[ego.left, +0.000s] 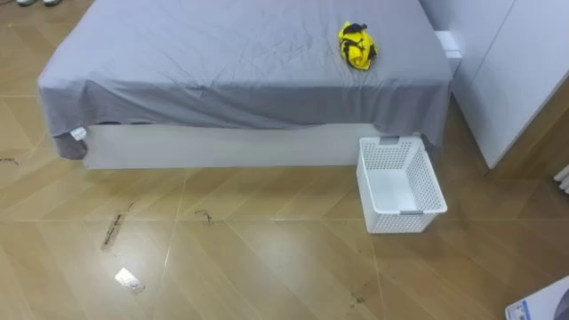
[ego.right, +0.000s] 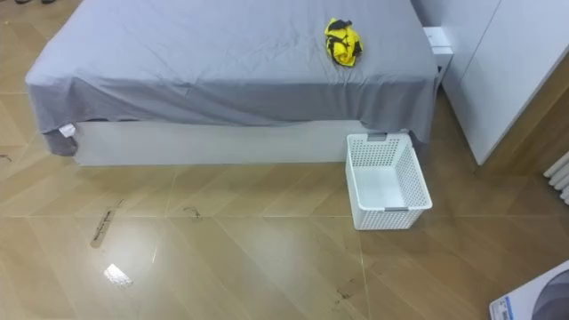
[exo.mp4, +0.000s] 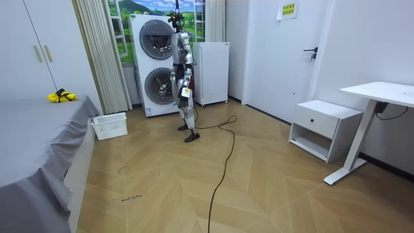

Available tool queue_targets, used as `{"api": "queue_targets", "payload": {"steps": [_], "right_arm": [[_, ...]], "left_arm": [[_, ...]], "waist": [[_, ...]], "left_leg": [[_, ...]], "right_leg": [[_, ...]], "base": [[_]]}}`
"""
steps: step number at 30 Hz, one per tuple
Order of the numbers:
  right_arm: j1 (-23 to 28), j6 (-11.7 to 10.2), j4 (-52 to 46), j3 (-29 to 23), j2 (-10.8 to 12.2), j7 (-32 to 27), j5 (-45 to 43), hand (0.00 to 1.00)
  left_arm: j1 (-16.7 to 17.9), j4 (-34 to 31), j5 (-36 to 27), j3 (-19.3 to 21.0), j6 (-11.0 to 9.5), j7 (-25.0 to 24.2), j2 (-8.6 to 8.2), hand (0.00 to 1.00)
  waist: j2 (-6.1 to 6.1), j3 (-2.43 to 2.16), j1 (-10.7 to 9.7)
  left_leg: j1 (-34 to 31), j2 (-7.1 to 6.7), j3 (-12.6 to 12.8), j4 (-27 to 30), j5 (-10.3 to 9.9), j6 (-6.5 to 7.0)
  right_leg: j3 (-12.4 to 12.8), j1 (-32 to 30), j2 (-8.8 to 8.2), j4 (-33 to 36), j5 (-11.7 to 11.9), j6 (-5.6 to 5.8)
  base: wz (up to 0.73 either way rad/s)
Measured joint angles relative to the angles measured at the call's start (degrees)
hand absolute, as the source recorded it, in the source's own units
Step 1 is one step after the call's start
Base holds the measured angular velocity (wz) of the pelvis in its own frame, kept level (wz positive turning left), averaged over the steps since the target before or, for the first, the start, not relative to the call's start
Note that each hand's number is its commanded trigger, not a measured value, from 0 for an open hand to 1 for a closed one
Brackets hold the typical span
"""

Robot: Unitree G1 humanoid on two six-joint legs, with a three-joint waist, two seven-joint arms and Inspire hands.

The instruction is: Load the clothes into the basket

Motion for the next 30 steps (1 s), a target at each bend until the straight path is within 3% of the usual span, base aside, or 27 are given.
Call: {"api": "queue_targets", "payload": {"steps": [17,21,23,25,27,29,30], "right_arm": [[0.12,-0.13,0.05,-0.07,0.02,0.98,0.50,0.00],[0.43,-0.03,0.04,-0.35,0.01,1.50,2.06,0.00],[0.35,0.44,0.04,-0.56,-0.02,1.95,2.05,0.00],[0.32,0.59,0.09,-0.62,-0.06,3.23,2.01,0.00],[0.26,0.62,0.41,-0.76,-0.04,3.91,1.76,0.00],[0.37,0.63,0.57,-0.76,-0.15,4.13,1.83,0.00],[0.60,0.62,0.55,-0.60,-0.28,4.21,1.85,0.00]], "left_arm": [[-0.32,-0.34,-0.21,-0.21,-0.04,0.11,-0.01,0.00],[-0.26,0.13,-2.95,-0.04,-0.03,-0.02,-0.05,0.00],[-0.12,0.11,-2.77,0.53,0.03,-0.03,-0.16,0.00],[0.06,0.09,-2.84,2.59,0.10,-0.17,0.10,0.00],[0.21,0.02,-3.00,4.13,0.11,-0.19,0.24,0.00],[0.36,0.02,-4.92,5.70,0.13,-0.21,0.55,0.00],[0.74,-0.01,-6.57,5.78,0.18,-0.21,0.67,0.00]], "waist": [[0.36,-0.10,-0.23],[0.49,-0.15,0.11],[0.69,-0.14,0.27],[0.58,-0.17,1.19],[0.03,-0.14,1.39],[-0.25,-0.18,2.11],[-0.50,0.11,2.45]], "left_leg": [[0.04,-0.01,0.04,0.00,0.00,0.00],[0.10,0.12,0.27,0.27,-0.14,-0.17],[-0.27,0.62,0.30,1.54,-0.86,-0.42],[-2.30,2.49,0.34,6.75,-3.39,-1.25],[-4.57,3.96,0.22,12.59,-4.36,-1.65],[-6.86,5.58,0.22,18.77,-4.34,-1.61],[-8.74,6.94,0.20,23.46,-3.95,-0.95]], "right_leg": [[-0.04,-0.01,-0.01,-0.01,-0.02,0.01],[0.20,-0.21,0.03,0.37,-0.33,-0.17],[0.21,-0.45,0.31,1.21,-0.76,-0.44],[0.26,-1.99,1.34,4.83,-2.90,-1.37],[0.30,-2.60,2.07,7.26,-4.35,-2.28],[0.41,-2.54,2.77,8.55,-5.26,-3.34],[1.39,-1.81,3.69,8.46,-5.65,-3.95]], "base": [[0.00],[-0.03],[-0.05],[-0.10],[-0.04],[-0.08],[0.00]]}}
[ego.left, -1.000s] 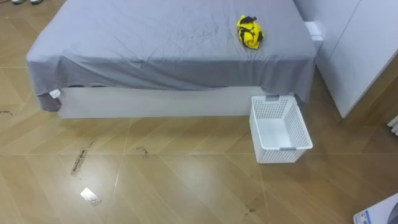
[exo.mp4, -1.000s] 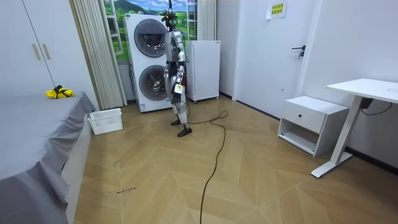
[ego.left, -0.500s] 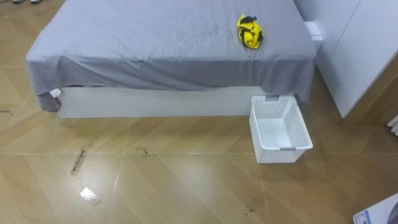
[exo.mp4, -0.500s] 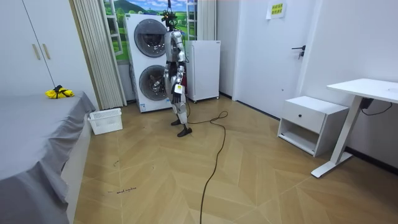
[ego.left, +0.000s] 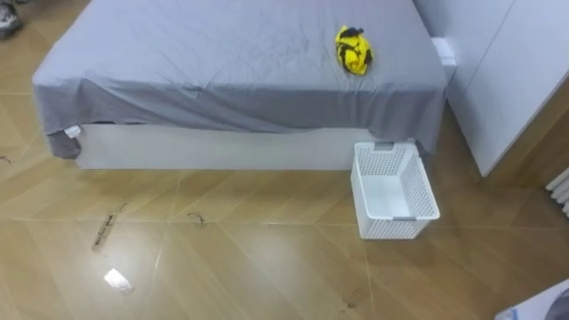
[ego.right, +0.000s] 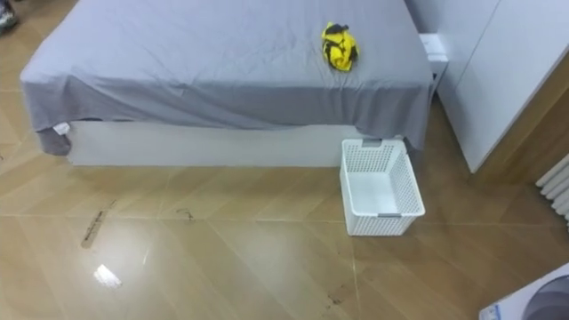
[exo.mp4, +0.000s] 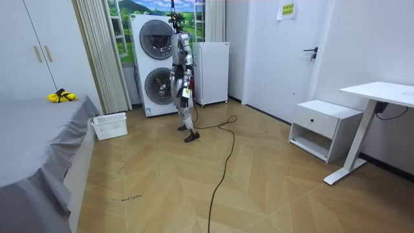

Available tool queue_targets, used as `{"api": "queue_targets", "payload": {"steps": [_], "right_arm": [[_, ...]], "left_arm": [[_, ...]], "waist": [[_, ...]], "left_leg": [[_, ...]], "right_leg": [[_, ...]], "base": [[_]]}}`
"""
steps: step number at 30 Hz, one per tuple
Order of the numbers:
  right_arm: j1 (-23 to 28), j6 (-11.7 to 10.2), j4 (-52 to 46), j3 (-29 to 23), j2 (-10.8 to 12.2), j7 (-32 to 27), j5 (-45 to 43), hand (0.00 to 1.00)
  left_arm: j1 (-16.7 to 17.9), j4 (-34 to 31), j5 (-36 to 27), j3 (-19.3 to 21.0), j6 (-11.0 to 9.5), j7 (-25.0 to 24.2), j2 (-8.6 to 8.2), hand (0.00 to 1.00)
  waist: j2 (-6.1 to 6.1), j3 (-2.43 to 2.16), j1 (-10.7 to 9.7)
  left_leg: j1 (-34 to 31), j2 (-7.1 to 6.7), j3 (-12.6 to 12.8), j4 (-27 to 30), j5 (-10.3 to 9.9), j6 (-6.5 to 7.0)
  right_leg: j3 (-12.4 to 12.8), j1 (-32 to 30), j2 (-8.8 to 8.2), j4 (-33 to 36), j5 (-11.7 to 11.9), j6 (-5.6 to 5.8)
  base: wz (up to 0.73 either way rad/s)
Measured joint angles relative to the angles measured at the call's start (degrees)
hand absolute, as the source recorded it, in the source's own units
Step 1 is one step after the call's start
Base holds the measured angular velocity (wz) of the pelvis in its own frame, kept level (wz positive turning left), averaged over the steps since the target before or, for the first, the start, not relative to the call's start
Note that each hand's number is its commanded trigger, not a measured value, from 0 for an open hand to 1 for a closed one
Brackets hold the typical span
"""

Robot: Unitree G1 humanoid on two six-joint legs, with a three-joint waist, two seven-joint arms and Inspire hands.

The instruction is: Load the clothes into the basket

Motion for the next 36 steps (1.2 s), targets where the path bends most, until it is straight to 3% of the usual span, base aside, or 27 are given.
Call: {"api": "queue_targets", "payload": {"steps": [1,2,4,5,6,8,10,11,12,14,15,16,17,18,19,20,21,22,24,25,27,30,31,32,33,35,36], "right_arm": [[0.31,0.04,-0.06,0.07,-0.32,0.02,0.23,0.00],[0.49,0.08,-0.13,0.06,-0.53,-0.09,0.57,0.00],[0.41,0.44,-0.31,-0.04,-1.59,-0.73,1.08,0.00],[0.31,0.48,-0.34,-0.04,-1.72,-0.83,1.07,0.00],[-0.02,0.55,-0.31,0.03,-1.70,-1.06,1.00,0.00],[-0.06,0.59,-0.32,0.15,-1.49,-1.01,0.17,0.00],[-0.05,0.58,-0.33,-0.06,-1.67,-1.11,-1.51,0.00],[-0.13,0.56,-0.34,-0.06,-1.63,-1.08,-2.01,0.00],[-0.44,0.52,-0.42,0.01,-1.51,-1.04,-2.10,0.00],[-1.15,-0.24,-1.09,0.07,-1.23,-1.14,-2.08,0.00],[-1.49,-0.32,-1.84,0.14,-0.83,-1.57,-1.90,0.00],[-1.00,-0.31,-2.73,0.13,-0.51,-1.78,-1.67,0.00],[-0.99,-0.30,-2.77,0.06,-0.33,-1.77,-1.61,0.00],[-0.95,-0.31,-2.80,0.13,-0.43,-2.15,-1.54,0.00],[-0.93,-0.33,-2.67,0.12,-0.51,-3.09,-1.62,0.00],[-0.96,-0.41,-2.71,0.05,-0.51,-3.50,-1.55,0.00],[-1.32,-1.08,-3.05,0.01,-0.48,-3.94,-1.16,0.00],[-1.69,-1.55,-3.69,0.01,-0.53,-4.01,-0.68,0.00],[-1.86,-1.44,-5.97,0.12,-0.49,-4.38,-0.06,0.00],[-1.68,-1.36,-8.25,0.10,-0.36,-5.22,-0.04,0.00],[-1.85,-1.52,-10.13,-0.06,-0.35,-6.46,-0.15,0.00],[-2.84,-2.30,-11.53,-0.70,-0.48,-9.85,-0.04,0.00],[-3.49,-3.46,-13.10,-1.20,-0.37,-10.88,0.00,0.00],[-3.99,-3.98,-13.79,-1.44,-0.37,-11.26,-0.08,0.00],[-5.39,-4.95,-14.92,-2.04,-0.53,-12.19,-0.71,0.00],[-6.84,-5.30,-17.53,-3.23,-0.72,-13.21,-2.26,0.00],[-6.98,-5.29,-20.19,-3.63,-1.14,-14.10,-2.31,0.00]], "left_arm": [[0.22,0.03,-1.76,-0.09,-0.03,-0.10,-0.11,0.00],[0.21,0.05,-2.19,-0.40,0.06,-0.13,-0.27,0.00],[0.83,0.04,-3.09,-2.86,0.00,-0.36,-0.73,0.00],[1.35,0.05,-3.22,-3.02,0.00,-0.35,-0.80,0.00],[2.84,0.19,-3.25,-2.92,0.01,-0.03,-0.82,0.00],[3.94,1.46,-2.71,-2.26,0.13,0.23,-0.84,0.00],[4.19,1.82,-1.87,-2.14,0.11,0.03,-1.52,0.00],[4.18,1.76,-1.30,-2.14,0.11,0.01,-1.70,0.00],[4.06,1.87,-0.59,-2.38,0.11,-0.22,-1.91,0.00],[3.42,1.94,-0.79,-2.45,0.13,-0.98,-2.04,0.00],[3.19,1.93,-0.85,-2.46,0.12,-1.08,-1.83,0.00],[2.73,1.96,-0.86,-2.37,0.06,-0.94,-1.64,0.00],[2.29,1.96,-1.00,-2.35,-0.01,-0.90,-1.49,0.00],[1.24,1.72,-1.09,-2.48,-0.17,-0.79,-1.52,0.00],[0.51,1.46,-1.07,-2.54,-0.32,-0.77,-1.52,0.00],[0.06,1.36,-1.06,-2.59,-0.32,-0.65,-1.47,0.00],[-0.68,0.55,-0.54,-2.53,-0.39,-0.09,-1.34,0.00],[-1.21,-0.13,0.47,-2.48,-0.98,0.49,-1.39,0.00],[-2.14,-0.93,0.56,-2.78,-1.66,0.55,-1.35,0.00],[-2.20,-1.40,0.52,-4.19,-1.72,0.52,-0.98,0.00],[-2.99,-1.96,0.58,-6.02,-1.70,0.22,-0.59,0.00],[-2.31,-2.22,0.53,-8.70,-1.31,0.00,-1.37,0.00],[-1.85,-1.83,0.43,-9.21,-1.21,-0.01,-1.15,0.00],[-1.33,-1.34,0.35,-9.27,-1.16,-0.03,-1.06,0.00],[-0.55,-0.90,0.35,-9.31,-1.09,-0.04,-1.02,0.00],[0.84,-1.10,0.46,-9.11,-1.07,-0.02,-0.57,0.00],[1.16,-1.68,1.09,-8.63,-1.14,0.02,-0.43,0.00]], "waist": [[0.38,0.12,-0.07],[0.39,0.11,-0.33],[0.14,0.06,-0.34],[-0.03,-0.03,0.08],[0.16,0.01,1.23],[0.28,0.16,1.98],[-0.95,0.12,1.68],[-1.30,-0.35,1.77],[-2.86,-0.08,2.08],[-2.69,0.59,2.06],[-2.48,0.60,2.16],[-2.19,0.08,1.89],[-2.34,-0.01,1.73],[-2.39,0.01,2.10],[-1.97,0.07,2.32],[-1.31,-0.26,2.38],[-0.08,-0.43,2.33],[0.66,0.12,2.38],[2.96,0.34,1.94],[3.56,0.33,1.65],[3.04,0.36,0.94],[3.95,0.10,0.60],[4.09,0.08,0.77],[3.82,-0.28,1.25],[5.13,-0.10,2.17],[5.76,0.45,2.11],[4.95,1.67,1.77]], "left_leg": [[-3.25,0.48,-1.00,4.99,-0.41,2.24],[-4.52,-0.91,-1.53,5.46,-1.13,3.37],[-10.14,-8.67,-1.60,-2.66,-0.78,3.93],[-11.16,-9.97,-1.64,-6.04,0.32,3.56],[-12.96,-11.06,-1.68,-12.79,4.66,4.10],[-14.75,-11.37,-2.09,-16.88,10.35,4.69],[-16.16,-12.92,-0.62,-15.20,14.09,8.02],[-16.16,-13.40,0.51,-14.05,13.24,9.25],[-16.63,-13.97,2.24,-10.59,10.66,10.05],[-17.32,-13.30,2.83,-3.70,5.51,10.12],[-17.52,-12.83,2.91,0.51,2.15,10.29],[-15.96,-12.99,2.97,1.06,-0.93,10.13],[-14.77,-13.62,3.03,0.64,-1.83,10.31],[-11.51,-14.64,3.69,-0.89,-3.07,10.81],[-8.03,-15.39,3.58,-3.41,-3.86,11.13],[-6.36,-15.68,3.14,-4.93,-3.96,11.28],[-2.95,-15.69,1.99,-7.85,-4.20,11.40],[0.28,-15.46,-0.48,-10.74,-4.17,11.31],[4.16,-14.69,-4.37,-13.64,-4.31,11.17],[6.29,-14.49,-6.83,-15.45,-4.56,11.04],[10.06,-14.53,-8.78,-18.59,-5.13,10.81],[17.37,-12.00,-11.41,-22.31,-7.51,9.23],[18.37,-10.98,-11.89,-21.78,-8.84,7.81],[18.34,-10.37,-11.60,-21.21,-9.40,6.91],[19.19,-8.92,-10.97,-20.54,-10.07,4.87],[21.55,-7.54,-10.21,-20.41,-8.79,1.49],[23.90,-7.55,-11.28,-19.57,-7.02,0.52]], "right_leg": [[1.30,1.30,0.55,-0.14,-0.50,-1.53],[1.56,1.65,0.46,-0.12,-0.81,-1.82],[3.14,1.78,-0.67,0.04,-2.22,-1.98],[3.59,1.70,-0.82,-0.01,-2.49,-1.84],[3.81,1.95,-1.12,-0.07,-3.20,-1.76],[3.96,3.62,-1.90,-0.60,-4.64,-1.11],[4.16,5.22,-4.03,-1.32,-6.97,0.95],[4.30,5.30,-5.00,-1.47,-7.60,1.51],[4.31,6.30,-6.55,-2.48,-8.03,2.26],[4.43,8.46,-7.38,-2.83,-6.83,3.59],[5.08,8.71,-7.62,0.20,-6.72,3.69],[4.19,7.10,-8.00,7.41,-6.59,3.94],[3.51,5.56,-8.76,12.24,-5.90,5.15],[3.09,2.36,-9.97,21.62,-1.86,6.45],[2.78,-0.36,-10.53,29.21,5.56,5.70],[2.62,-1.85,-10.65,32.29,9.59,5.04],[1.27,-5.52,-10.09,37.62,9.91,3.77],[-1.06,-9.60,-8.30,39.81,5.03,1.94],[-4.66,-15.96,-5.08,36.42,0.34,0.54],[-6.06,-19.95,-3.12,29.97,-0.67,0.49],[-6.99,-24.03,-2.22,16.59,0.57,0.39],[-8.83,-25.24,-1.23,0.19,14.35,-0.74],[-8.97,-25.44,-0.39,-0.63,18.30,-3.19],[-9.04,-24.94,0.13,0.21,18.95,-3.65],[-10.53,-24.70,1.33,3.81,17.78,-4.98],[-11.56,-25.10,1.25,10.88,12.60,-6.24],[-13.20,-28.40,-0.41,20.71,9.23,-7.19]], "base": [[0.12],[0.32],[0.24],[-0.33],[-0.50],[-0.37],[0.00],[-0.15],[-0.31],[-0.35],[-0.18],[-0.08],[0.03],[0.05],[0.03],[0.05],[0.00],[0.03],[0.16],[0.33],[0.55],[0.48],[0.26],[-0.05],[-0.13],[0.02],[0.03]]}}
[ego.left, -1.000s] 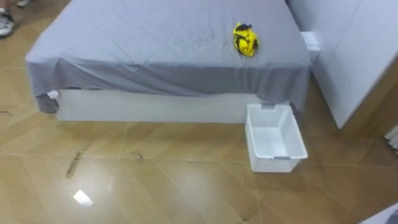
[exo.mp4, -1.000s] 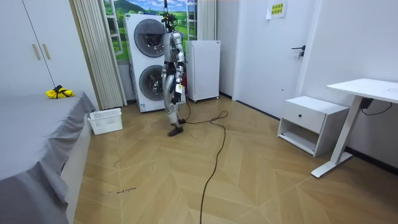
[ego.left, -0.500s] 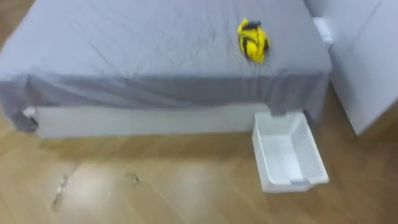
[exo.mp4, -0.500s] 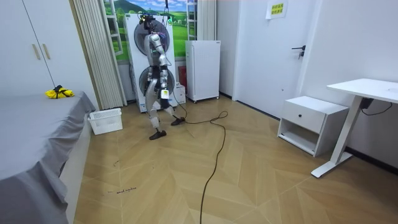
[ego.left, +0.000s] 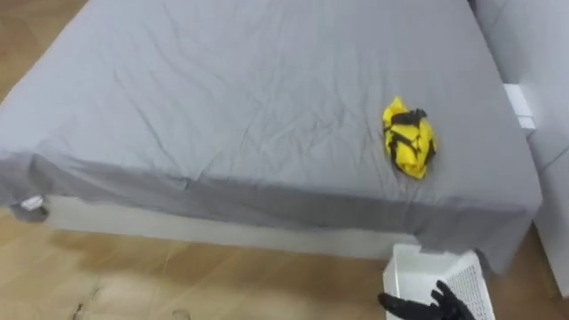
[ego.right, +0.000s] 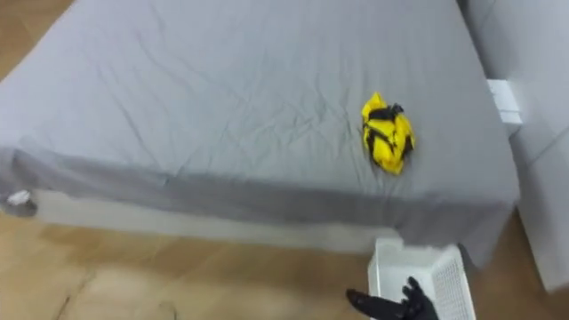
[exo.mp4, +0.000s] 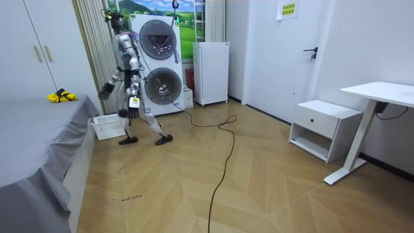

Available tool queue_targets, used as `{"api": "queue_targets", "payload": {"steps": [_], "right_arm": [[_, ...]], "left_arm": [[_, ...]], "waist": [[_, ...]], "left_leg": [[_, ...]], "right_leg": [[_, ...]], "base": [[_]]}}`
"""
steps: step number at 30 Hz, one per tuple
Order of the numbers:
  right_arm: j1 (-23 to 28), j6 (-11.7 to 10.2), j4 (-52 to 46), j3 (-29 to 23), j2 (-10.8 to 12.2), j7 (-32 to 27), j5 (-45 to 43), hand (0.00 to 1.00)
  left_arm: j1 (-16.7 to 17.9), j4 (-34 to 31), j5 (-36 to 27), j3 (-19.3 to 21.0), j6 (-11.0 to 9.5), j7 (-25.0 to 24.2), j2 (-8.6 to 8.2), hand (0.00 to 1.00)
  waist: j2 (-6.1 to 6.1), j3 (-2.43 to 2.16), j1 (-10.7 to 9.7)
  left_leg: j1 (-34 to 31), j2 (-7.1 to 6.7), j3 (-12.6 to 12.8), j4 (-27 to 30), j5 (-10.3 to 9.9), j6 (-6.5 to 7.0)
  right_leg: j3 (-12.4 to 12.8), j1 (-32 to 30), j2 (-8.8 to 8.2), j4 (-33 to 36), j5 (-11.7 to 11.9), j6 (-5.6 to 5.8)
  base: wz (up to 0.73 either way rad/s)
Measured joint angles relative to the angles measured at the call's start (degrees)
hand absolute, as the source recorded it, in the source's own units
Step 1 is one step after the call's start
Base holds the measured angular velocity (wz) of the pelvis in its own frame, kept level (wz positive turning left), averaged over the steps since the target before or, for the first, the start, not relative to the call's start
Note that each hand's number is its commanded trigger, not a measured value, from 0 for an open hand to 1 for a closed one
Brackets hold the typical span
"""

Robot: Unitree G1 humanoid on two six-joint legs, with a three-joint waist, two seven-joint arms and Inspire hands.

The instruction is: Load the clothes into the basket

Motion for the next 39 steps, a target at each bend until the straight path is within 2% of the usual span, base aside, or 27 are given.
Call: {"api": "queue_targets", "payload": {"steps": [1,2,3,4,5,6,7,8,9,10,11,13,14,15,16,17,18,19,20,22,24,27,29,32,35,39], "right_arm": [[0.21,0.01,-2.29,0.27,0.34,-0.21,0.18,0.00],[0.03,0.02,-3.18,0.68,0.61,-0.22,0.21,0.00],[-0.84,0.05,-3.26,1.26,-0.21,-0.32,0.26,0.00],[-1.01,0.10,-3.39,1.59,-0.08,-0.71,0.29,0.00],[-1.04,0.10,-3.45,1.64,-0.02,-0.84,0.06,0.00],[-1.01,0.09,-3.78,1.52,-0.02,-1.62,-0.27,0.00],[-0.95,0.09,-4.02,1.53,-0.02,-2.20,-0.18,0.00],[-0.91,0.08,-4.34,1.46,-0.08,-3.15,-0.21,0.00],[-0.88,0.12,-4.66,1.41,-0.34,-3.84,-0.10,0.00],[-0.86,0.17,-5.79,1.52,-0.72,-4.71,-0.02,0.00],[-0.90,0.17,-6.65,1.54,-0.89,-5.23,-0.01,0.00],[-1.12,-0.02,-9.37,1.40,-1.09,-7.51,-0.23,0.00],[-1.11,-0.01,-9.73,1.40,-1.09,-7.84,-0.46,0.00],[-1.01,0.01,-10.04,1.40,-1.04,-8.54,-1.53,0.00],[-0.79,0.06,-10.06,1.40,-1.03,-9.56,-3.00,0.00],[-0.77,0.10,-10.08,1.39,-1.03,-10.10,-4.26,0.00],[-0.80,0.10,-11.27,1.41,-1.33,-11.31,-5.55,0.00],[-0.83,0.07,-12.20,1.41,-1.50,-11.97,-5.80,0.00],[-0.89,-0.10,-13.78,1.40,-1.79,-13.28,-5.86,0.00],[-0.95,-1.28,-14.13,1.41,-1.86,-15.26,-6.83,0.00],[-1.08,-1.57,-14.12,1.52,-1.85,-16.20,-7.61,0.00],[-1.21,-1.76,-14.13,1.71,-1.86,-16.27,-8.65,0.00],[-1.81,-1.76,-14.10,2.23,-1.94,-16.31,-8.77,0.00],[-3.15,-1.77,-13.33,4.33,-2.19,-16.21,-8.86,0.00],[-6.43,-1.69,-7.30,6.19,-2.15,-14.04,-8.87,0.00],[-8.76,-0.97,-3.98,8.89,-2.07,-12.28,-8.87,0.00]], "left_arm": [[1.52,-0.11,1.19,1.29,-0.10,0.17,0.79,0.00],[2.23,-0.05,1.73,1.79,-0.10,0.31,1.51,0.00],[3.26,0.59,1.69,1.79,0.33,0.52,1.38,0.00],[3.82,0.52,1.61,2.49,0.32,0.59,1.48,0.00],[3.83,0.36,1.55,2.67,0.46,0.61,1.48,0.00],[3.67,-0.96,1.47,2.52,0.65,0.85,1.42,0.00],[3.60,-1.59,1.31,2.16,0.59,1.03,1.42,0.00],[3.33,-2.34,0.54,1.40,0.48,1.14,1.35,0.00],[3.11,-3.21,0.44,1.39,0.45,1.14,1.25,0.00],[3.15,-4.03,0.42,1.37,0.45,1.15,1.20,0.00],[3.15,-4.17,0.42,1.37,0.47,1.18,1.10,0.00],[3.12,-4.31,0.46,1.46,0.49,1.33,0.85,0.00],[3.33,-4.24,0.46,1.56,0.48,1.33,0.81,0.00],[3.97,-4.13,0.45,1.73,0.50,1.37,0.75,0.00],[4.96,-3.96,0.51,1.88,0.50,1.44,0.62,0.00],[5.22,-3.73,0.64,1.92,0.59,1.43,0.60,0.00],[5.07,-2.84,0.46,1.83,0.68,1.34,0.63,0.00],[4.75,-2.42,0.45,1.79,0.79,1.33,0.62,0.00],[4.07,-1.85,0.45,1.73,0.94,1.23,0.64,0.00],[2.88,-1.66,0.45,1.70,1.11,0.77,0.84,0.00],[1.69,-1.33,0.45,1.70,1.22,-0.25,0.92,0.00],[0.00,-0.45,0.40,1.69,1.76,-1.87,1.03,0.00],[-0.60,-0.47,0.41,1.60,2.32,-2.54,1.06,0.00],[-0.94,-0.29,0.32,0.99,2.71,-2.74,1.27,0.00],[-1.11,0.02,0.35,-1.10,2.85,-3.72,1.78,0.00],[-1.25,0.04,0.39,-1.65,4.00,-4.76,2.20,0.00]], "waist": [[-0.23,-0.97,0.35],[-0.75,-1.63,1.02],[1.52,-1.50,1.73],[1.04,-1.48,1.06],[0.59,-1.44,0.49],[-0.30,-1.05,-0.56],[-0.66,-0.97,-1.04],[-1.26,-0.99,-1.64],[-1.95,-1.21,-1.71],[-2.33,-1.26,-1.30],[-2.28,-1.28,-1.13],[-2.24,-1.49,-1.11],[-2.26,-1.54,-0.93],[-2.30,-1.56,-0.73],[-2.27,-2.08,-0.23],[-2.44,-2.43,0.11],[-2.39,-2.51,0.26],[-2.38,-2.52,0.22],[-2.32,-2.48,-0.08],[-2.52,-2.42,-0.39],[-2.72,-2.13,-0.32],[-3.12,-1.66,0.15],[-3.28,-1.57,0.33],[-3.11,-1.36,0.28],[-2.64,-1.05,0.34],[-2.39,-0.95,1.95]], "left_leg": [[-0.24,0.19,-0.47,4.44,-0.17,-0.18],[-1.20,-0.13,0.46,8.42,-0.56,-0.59],[-3.39,1.93,1.05,17.39,-0.28,-1.16],[-5.93,1.76,1.19,24.59,4.22,-1.48],[-7.26,1.83,1.15,27.24,5.15,-1.41],[-10.56,1.99,1.67,31.04,4.73,-1.03],[-12.25,1.97,1.90,31.97,4.20,-0.72],[-15.39,1.74,2.48,31.84,2.70,-0.35],[-18.40,1.72,3.94,30.96,1.16,0.64],[-21.24,1.79,5.31,29.45,-0.05,0.95],[-22.45,1.80,5.39,28.07,-0.61,1.00],[-27.73,1.16,5.30,19.23,-0.68,0.96],[-28.65,0.81,5.07,16.34,-0.32,1.02],[-30.07,0.67,5.41,12.79,2.83,1.79],[-29.92,0.40,5.76,10.67,6.75,3.13],[-29.22,-0.19,5.79,9.47,7.31,3.27],[-28.07,-1.06,6.34,7.35,8.02,3.64],[-27.75,-1.28,6.47,6.48,8.31,3.80],[-27.40,-2.08,6.36,5.42,8.56,3.98],[-26.65,-2.48,6.07,3.65,8.78,4.22],[-26.23,-2.96,5.67,2.85,8.87,4.32],[-26.68,-3.10,5.60,2.54,8.88,4.33],[-28.15,-3.16,5.47,2.83,8.88,4.33],[-30.25,-3.20,4.88,3.30,8.89,4.35],[-30.43,-3.25,4.85,3.11,8.89,4.35],[-31.24,-3.23,4.77,2.68,8.94,4.34]], "right_leg": [[-0.20,-0.94,1.35,-2.41,-0.46,0.68],[-0.09,-0.22,2.04,-5.80,-0.20,-1.15],[-1.37,1.91,4.14,-4.92,-1.15,-1.88],[-1.12,4.36,4.34,-5.19,-3.77,-2.34],[-0.41,5.45,4.31,-5.77,-4.30,-2.16],[0.93,7.80,4.38,-7.93,-4.47,-1.87],[1.35,9.13,4.36,-9.35,-4.38,-1.64],[2.14,11.67,4.42,-12.37,-4.08,-1.13],[3.31,13.45,4.58,-14.51,-3.85,-0.77],[4.40,14.82,4.62,-15.89,-3.73,-0.62],[4.62,15.30,4.61,-16.69,-3.64,-0.62],[6.52,16.33,4.64,-18.47,-3.34,-0.13],[7.26,16.60,4.64,-18.96,-3.22,0.06],[8.53,17.14,4.54,-19.68,-3.06,0.48],[9.61,17.20,4.29,-20.26,-3.11,1.12],[10.16,17.04,3.97,-20.38,-3.18,1.46],[10.51,17.19,3.47,-21.14,-2.88,1.94],[10.53,17.17,3.21,-21.10,-2.78,2.10],[9.74,17.11,2.73,-21.11,-2.62,2.35],[8.22,17.78,2.10,-22.04,-2.67,2.56],[7.90,18.31,1.92,-22.77,-2.75,2.77],[7.83,18.04,1.80,-23.27,-2.88,3.00],[7.79,16.90,1.80,-23.93,-2.95,3.09],[7.15,15.41,1.80,-24.06,-2.94,3.12],[6.71,15.31,1.74,-24.09,-2.94,3.12],[6.00,14.37,1.65,-24.13,-2.95,3.11]], "base": [[-0.18],[-0.50],[-0.43],[-0.19],[0.30],[0.41],[0.54],[0.33],[0.06],[-0.22],[-0.33],[-0.36],[-0.53],[-0.63],[-0.66],[-0.57],[-0.38],[-0.27],[-0.10],[0.08],[0.12],[0.05],[0.02],[0.07],[0.10],[0.03]]}}
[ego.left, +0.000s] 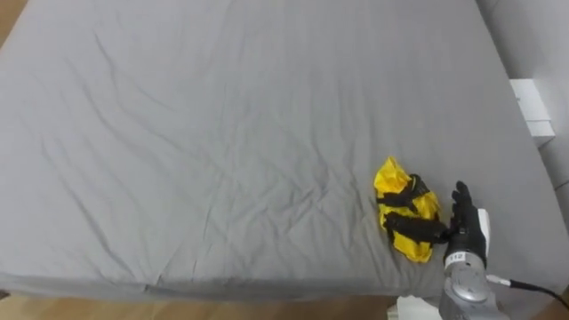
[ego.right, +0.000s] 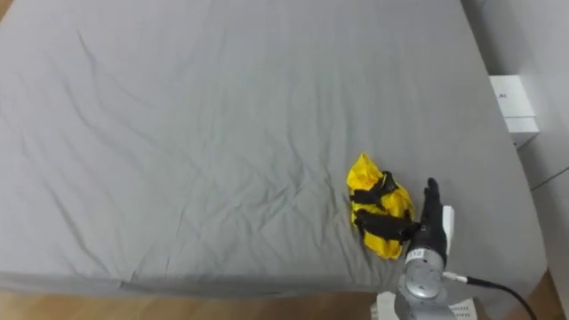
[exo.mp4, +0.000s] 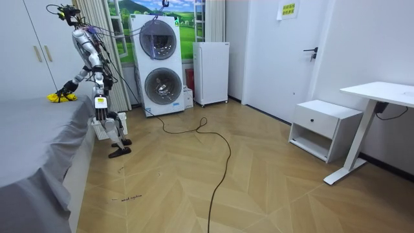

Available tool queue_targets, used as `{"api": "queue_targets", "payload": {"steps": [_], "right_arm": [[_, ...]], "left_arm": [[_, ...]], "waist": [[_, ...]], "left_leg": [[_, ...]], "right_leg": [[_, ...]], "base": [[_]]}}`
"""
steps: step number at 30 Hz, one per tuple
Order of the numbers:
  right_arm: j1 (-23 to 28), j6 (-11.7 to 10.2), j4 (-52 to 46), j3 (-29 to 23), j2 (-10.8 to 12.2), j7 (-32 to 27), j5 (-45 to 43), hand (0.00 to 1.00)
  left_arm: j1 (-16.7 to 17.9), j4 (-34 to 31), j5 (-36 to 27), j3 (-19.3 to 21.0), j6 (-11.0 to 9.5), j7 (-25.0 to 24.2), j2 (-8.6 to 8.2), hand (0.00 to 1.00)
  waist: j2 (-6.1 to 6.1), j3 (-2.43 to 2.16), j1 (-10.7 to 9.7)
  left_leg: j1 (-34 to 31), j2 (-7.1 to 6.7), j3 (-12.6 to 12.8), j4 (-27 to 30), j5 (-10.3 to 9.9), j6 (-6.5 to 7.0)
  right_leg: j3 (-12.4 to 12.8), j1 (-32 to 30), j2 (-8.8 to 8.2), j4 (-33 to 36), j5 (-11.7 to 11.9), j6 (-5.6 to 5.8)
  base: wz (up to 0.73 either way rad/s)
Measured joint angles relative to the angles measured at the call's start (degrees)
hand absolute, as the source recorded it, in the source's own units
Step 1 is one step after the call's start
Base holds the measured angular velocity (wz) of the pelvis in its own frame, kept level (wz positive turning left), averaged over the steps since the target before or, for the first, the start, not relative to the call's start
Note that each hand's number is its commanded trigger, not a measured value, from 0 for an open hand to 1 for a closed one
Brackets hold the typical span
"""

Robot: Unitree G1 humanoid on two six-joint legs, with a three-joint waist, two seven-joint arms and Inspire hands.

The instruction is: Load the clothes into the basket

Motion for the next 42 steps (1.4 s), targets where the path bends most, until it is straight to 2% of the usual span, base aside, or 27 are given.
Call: {"api": "queue_targets", "payload": {"steps": [4,8,9,10,11,12,13,16,19,22,26,31,34,38,41,42], "right_arm": [[-1.54,0.53,3.68,1.68,0.43,0.51,-1.89,0.00],[-2.84,0.57,6.16,1.70,0.35,0.60,-3.59,0.00],[-3.04,0.60,6.44,1.70,0.32,0.63,-4.03,0.19],[-3.36,0.53,7.25,1.79,0.34,0.65,-4.34,0.70],[-3.68,0.50,7.94,1.84,0.36,0.66,-4.50,0.96],[-4.12,0.45,8.79,2.02,0.30,0.65,-4.72,0.96],[-4.77,0.27,9.96,2.19,0.20,0.65,-4.84,1.00],[-5.88,-0.04,12.84,2.13,0.00,0.26,-7.02,1.00],[-6.28,-0.16,14.24,2.14,-1.94,0.25,-7.09,1.00],[-7.40,-0.11,16.59,2.10,-2.35,-0.15,-6.97,1.00],[-8.61,0.49,19.22,2.04,-3.89,-0.15,-4.97,1.00],[-7.38,1.77,19.68,0.87,-4.01,0.39,-1.41,1.00],[-6.43,2.69,18.90,0.58,-4.09,1.21,-0.06,1.00],[-4.05,3.11,16.02,-0.12,-4.04,2.14,-0.15,1.00],[0.58,3.62,9.12,-1.30,-4.04,2.50,-0.27,1.00],[1.75,3.85,6.65,-2.28,-4.04,2.94,-0.24,1.00]], "left_arm": [[-2.22,2.31,0.22,0.03,1.80,-0.13,-0.01,0.00],[-3.81,3.38,0.20,0.02,2.27,-0.17,0.02,0.00],[-4.49,3.79,0.17,-0.07,2.27,-0.28,0.02,0.00],[-4.96,3.94,0.07,-0.11,2.28,-0.32,0.02,0.00],[-5.11,3.94,0.07,-0.12,2.27,-0.32,0.02,0.00],[-5.43,3.94,0.05,-0.29,2.27,-0.31,0.04,0.00],[-5.77,3.93,0.05,-0.74,2.27,-0.27,0.12,0.00],[-5.87,3.92,0.08,-1.20,2.28,-0.28,0.14,0.00],[-5.82,3.94,0.08,-1.31,2.28,-0.25,0.26,0.00],[-5.80,4.04,0.05,-1.31,2.30,-0.16,0.30,0.00],[-5.79,4.09,0.04,-1.31,2.34,-0.13,0.57,0.00],[-4.96,4.38,0.12,-1.17,2.77,0.31,1.49,0.00],[-3.61,3.24,0.20,-1.10,2.82,0.48,1.61,0.00],[-2.81,1.63,0.20,-0.96,2.81,1.94,1.63,0.00],[-2.62,0.79,1.38,0.89,2.66,2.75,1.43,0.00],[-2.37,-0.92,1.88,2.36,2.67,2.77,1.31,0.00]], "waist": [[-0.19,0.01,1.07],[-0.67,0.24,1.44],[-0.75,0.23,1.44],[-0.78,0.21,1.46],[-0.79,0.20,1.50],[-0.78,0.19,1.49],[-0.78,0.19,1.41],[-0.80,0.13,1.50],[-0.80,0.11,1.55],[-0.79,0.03,1.57],[-0.56,-0.19,2.11],[-0.73,-0.34,2.60],[-1.12,-0.61,2.17],[-1.57,-0.59,1.21],[-2.80,-0.93,0.62],[-3.29,-0.97,-0.32]], "left_leg": [[-0.70,0.02,-1.27,-0.26,0.04,0.03],[-0.93,-0.14,-1.45,-0.60,0.29,0.18],[-1.12,-0.21,-1.47,-0.53,0.33,0.25],[-1.19,-0.31,-1.51,-0.52,0.40,0.34],[-1.20,-0.39,-1.51,-0.51,0.43,0.37],[-1.35,-0.76,-1.53,-0.54,0.58,0.45],[-1.67,-0.91,-1.65,-0.53,0.72,0.51],[-1.78,-1.00,-1.66,-0.54,0.82,0.57],[-2.05,-1.02,-1.65,-0.56,0.85,0.58],[-2.21,-1.00,-1.66,-0.65,0.90,0.50],[-2.54,-1.02,-2.28,-0.71,0.90,0.50],[-0.35,-1.04,-3.12,-2.06,1.05,0.25],[1.35,-0.94,-2.93,-2.84,1.08,0.24],[4.45,-1.18,-2.05,-4.38,1.53,0.53],[6.50,-1.58,-1.08,-5.02,1.65,0.61],[7.07,-1.62,-0.06,-5.04,1.68,0.66]], "right_leg": [[-1.62,-0.29,-0.25,-0.03,0.00,0.00],[-2.03,-0.44,-0.54,-0.09,-0.01,0.03],[-2.37,-0.45,-0.65,-0.17,-0.02,0.05],[-2.49,-0.43,-0.72,-0.33,0.00,0.10],[-2.49,-0.38,-0.73,-0.48,0.03,0.16],[-2.77,-0.23,-0.79,-1.05,0.11,0.27],[-3.23,-0.37,-0.92,-1.17,0.13,0.31],[-3.32,-0.22,-0.93,-1.68,0.22,0.46],[-4.22,-0.22,-0.99,-2.00,0.26,0.54],[-5.00,-0.20,-1.01,-2.04,0.27,0.53],[-6.28,-0.22,-1.01,-2.00,0.27,0.52],[-7.81,1.70,-1.04,-2.05,0.27,0.53],[-7.74,3.51,-1.10,-3.07,0.24,0.59],[-7.08,5.83,-1.53,-3.09,-0.07,1.11],[-5.10,7.47,-1.71,-3.85,-0.53,1.51],[-4.64,7.93,-1.78,-4.00,-0.58,1.61]], "base": [[0.15],[0.06],[0.06],[0.05],[0.04],[0.05],[0.07],[0.03],[0.03],[0.12],[0.15],[0.10],[0.01],[-0.03],[-0.19],[-0.14]]}}
